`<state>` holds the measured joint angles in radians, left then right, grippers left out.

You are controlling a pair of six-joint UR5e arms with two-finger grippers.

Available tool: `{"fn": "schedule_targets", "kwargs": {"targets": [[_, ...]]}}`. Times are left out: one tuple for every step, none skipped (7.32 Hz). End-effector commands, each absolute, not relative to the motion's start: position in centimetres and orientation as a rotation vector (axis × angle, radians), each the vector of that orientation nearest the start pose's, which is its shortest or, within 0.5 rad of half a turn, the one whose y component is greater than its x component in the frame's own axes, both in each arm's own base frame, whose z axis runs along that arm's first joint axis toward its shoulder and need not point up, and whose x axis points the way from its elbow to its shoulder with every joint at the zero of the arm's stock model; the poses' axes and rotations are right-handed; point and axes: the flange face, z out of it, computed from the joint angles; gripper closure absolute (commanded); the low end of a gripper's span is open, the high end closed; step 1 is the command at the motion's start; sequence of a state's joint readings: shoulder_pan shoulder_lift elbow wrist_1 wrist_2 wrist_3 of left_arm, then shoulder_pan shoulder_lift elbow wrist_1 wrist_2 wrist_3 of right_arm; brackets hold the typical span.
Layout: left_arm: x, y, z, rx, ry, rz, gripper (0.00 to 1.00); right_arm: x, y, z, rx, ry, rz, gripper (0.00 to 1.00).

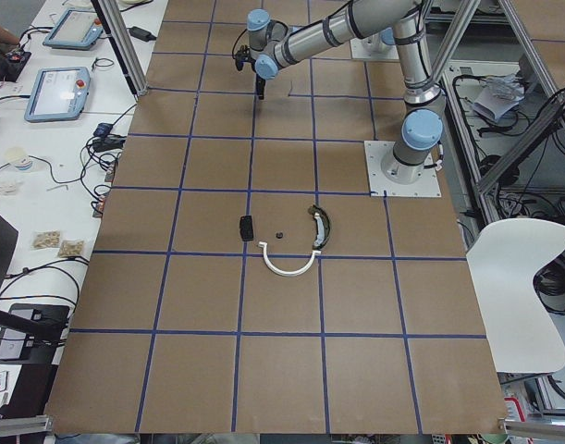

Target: Place bearing gear from tray to pile

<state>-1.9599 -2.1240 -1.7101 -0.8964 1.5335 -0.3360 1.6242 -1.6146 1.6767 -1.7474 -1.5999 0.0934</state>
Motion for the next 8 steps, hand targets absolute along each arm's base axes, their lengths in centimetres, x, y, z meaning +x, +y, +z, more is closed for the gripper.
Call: {"fn": "schedule_targets", "kwargs": {"targets": [[-36.5, -52.7, 16.5, 0.083, 3.172, 0.032, 0.04, 15.3, -47.8, 47.5, 0.081, 3.158, -0.190, 0.00], [-36.5, -52.8, 16.5, 0.083, 3.173, 0.028, 0.18, 15.3, -47.9, 47.2, 0.079, 3.164, -0.181, 0.00], [-36.5, -52.8, 16.5, 0.083, 3.173, 0.028, 0.27, 15.3, -48.8, 46.2, 0.073, 3.168, -0.143, 0.00], [-36.4, -52.8, 16.5, 0.085, 3.169, 0.025, 0.55, 15.3, -49.8, 45.6, 0.070, 3.170, -0.126, 0.00], [-36.5, -52.8, 16.5, 0.083, 3.172, 0.024, 0.81, 15.4, -50.9, 45.6, 0.068, 3.170, -0.123, 0.00], [-36.5, -52.8, 16.7, 0.085, 3.175, 0.021, 1.00, 15.4, -52.1, 44.9, 0.070, 3.171, -0.106, 0.00], [-36.5, -52.9, 17.1, 0.086, 3.181, 0.014, 1.00, 15.5, -52.3, 45.2, 0.068, 3.171, -0.108, 0.00], [-36.4, -53.1, 17.2, 0.088, 3.181, 0.009, 1.00, 15.5, -52.4, 45.2, 0.063, 3.170, -0.111, 0.00]]}}
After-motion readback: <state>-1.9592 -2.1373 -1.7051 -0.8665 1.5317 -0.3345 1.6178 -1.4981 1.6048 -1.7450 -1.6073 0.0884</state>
